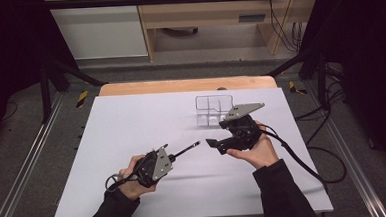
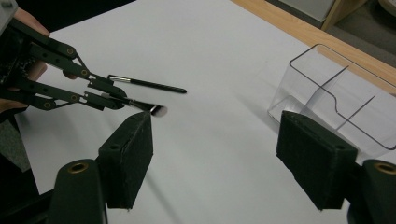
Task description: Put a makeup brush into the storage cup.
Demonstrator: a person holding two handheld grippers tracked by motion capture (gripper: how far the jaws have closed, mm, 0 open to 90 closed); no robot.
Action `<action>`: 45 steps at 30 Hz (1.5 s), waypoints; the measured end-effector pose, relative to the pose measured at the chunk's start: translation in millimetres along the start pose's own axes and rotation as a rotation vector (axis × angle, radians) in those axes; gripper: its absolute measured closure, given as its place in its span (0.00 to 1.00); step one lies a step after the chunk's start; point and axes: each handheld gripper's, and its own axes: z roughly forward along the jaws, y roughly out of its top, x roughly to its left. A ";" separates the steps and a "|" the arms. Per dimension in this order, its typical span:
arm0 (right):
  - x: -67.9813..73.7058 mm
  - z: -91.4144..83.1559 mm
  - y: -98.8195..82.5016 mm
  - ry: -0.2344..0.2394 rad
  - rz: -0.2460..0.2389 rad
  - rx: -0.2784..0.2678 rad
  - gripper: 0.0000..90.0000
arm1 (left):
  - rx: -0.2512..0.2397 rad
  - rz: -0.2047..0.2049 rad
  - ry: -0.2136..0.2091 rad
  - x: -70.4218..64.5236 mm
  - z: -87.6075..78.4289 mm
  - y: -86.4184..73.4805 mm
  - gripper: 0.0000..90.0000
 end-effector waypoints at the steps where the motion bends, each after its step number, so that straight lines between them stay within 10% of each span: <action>1: 0.0 -0.6 -0.9 -0.001 0.005 -0.004 0.29 | 0.000 -0.016 0.006 0.9 -1.0 0.0 0.92; 21: -1.2 5.3 -26.3 -0.026 0.085 -0.091 0.26 | -0.068 -0.292 0.023 7.1 -4.2 -10.9 0.92; 45: 11.3 26.5 -29.5 0.018 0.172 -0.204 0.26 | -0.120 -0.470 0.039 2.7 0.4 -12.6 0.92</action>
